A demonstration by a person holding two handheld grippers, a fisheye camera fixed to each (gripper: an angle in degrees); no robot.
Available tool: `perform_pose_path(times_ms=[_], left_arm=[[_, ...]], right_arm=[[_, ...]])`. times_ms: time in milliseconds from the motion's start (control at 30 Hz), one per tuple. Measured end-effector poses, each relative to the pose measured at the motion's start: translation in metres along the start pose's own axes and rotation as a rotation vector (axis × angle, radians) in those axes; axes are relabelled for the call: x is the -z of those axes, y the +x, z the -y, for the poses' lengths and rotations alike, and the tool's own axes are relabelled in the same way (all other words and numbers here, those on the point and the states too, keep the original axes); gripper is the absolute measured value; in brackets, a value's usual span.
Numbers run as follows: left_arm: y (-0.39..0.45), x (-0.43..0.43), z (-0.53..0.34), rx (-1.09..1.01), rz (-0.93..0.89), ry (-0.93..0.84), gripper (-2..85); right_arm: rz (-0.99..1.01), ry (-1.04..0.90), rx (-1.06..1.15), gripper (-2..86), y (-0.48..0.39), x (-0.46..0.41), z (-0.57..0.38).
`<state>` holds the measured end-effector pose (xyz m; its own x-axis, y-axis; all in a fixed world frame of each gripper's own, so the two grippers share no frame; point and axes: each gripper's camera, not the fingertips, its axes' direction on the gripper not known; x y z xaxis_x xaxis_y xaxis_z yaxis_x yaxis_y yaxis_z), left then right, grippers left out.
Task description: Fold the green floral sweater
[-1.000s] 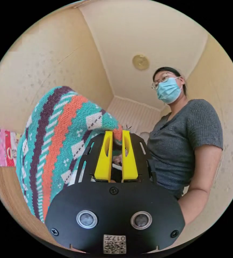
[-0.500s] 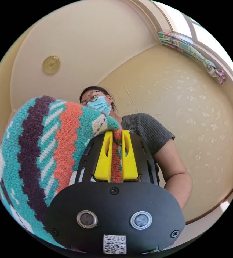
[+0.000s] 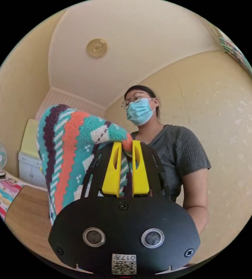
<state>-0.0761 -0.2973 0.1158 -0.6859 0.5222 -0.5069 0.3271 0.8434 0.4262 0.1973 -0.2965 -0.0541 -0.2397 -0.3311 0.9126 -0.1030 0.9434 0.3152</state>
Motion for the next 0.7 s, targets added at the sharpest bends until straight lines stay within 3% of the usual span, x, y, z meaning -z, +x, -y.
perform_pose_path(times_ms=[167, 267, 333, 433, 700], left_arm=[[-0.004, -0.038, -0.017, 0.245, 0.718, -0.316, 6.2], [-0.045, -0.069, -0.044, 0.453, 0.99, -0.37, 5.4], [-0.061, -0.085, -0.062, 0.494, 1.019, -0.254, 6.3], [-0.092, -0.124, -0.089, 0.509, 0.919, -0.069, 8.3], [-0.209, -0.278, -0.101, 0.575, 1.114, -0.186, 17.6]], right_arm=[[-0.272, 0.116, -0.006, 4.0, -0.041, -0.01, 0.011], [-0.535, 0.093, 0.047, 4.3, -0.072, -0.044, 0.02], [-0.616, 0.03, 0.098, 4.5, -0.083, -0.083, 0.024], [-0.746, -0.03, 0.159, 4.7, -0.095, -0.125, 0.025], [-0.903, -0.089, 0.179, 5.0, -0.097, -0.159, 0.036]])
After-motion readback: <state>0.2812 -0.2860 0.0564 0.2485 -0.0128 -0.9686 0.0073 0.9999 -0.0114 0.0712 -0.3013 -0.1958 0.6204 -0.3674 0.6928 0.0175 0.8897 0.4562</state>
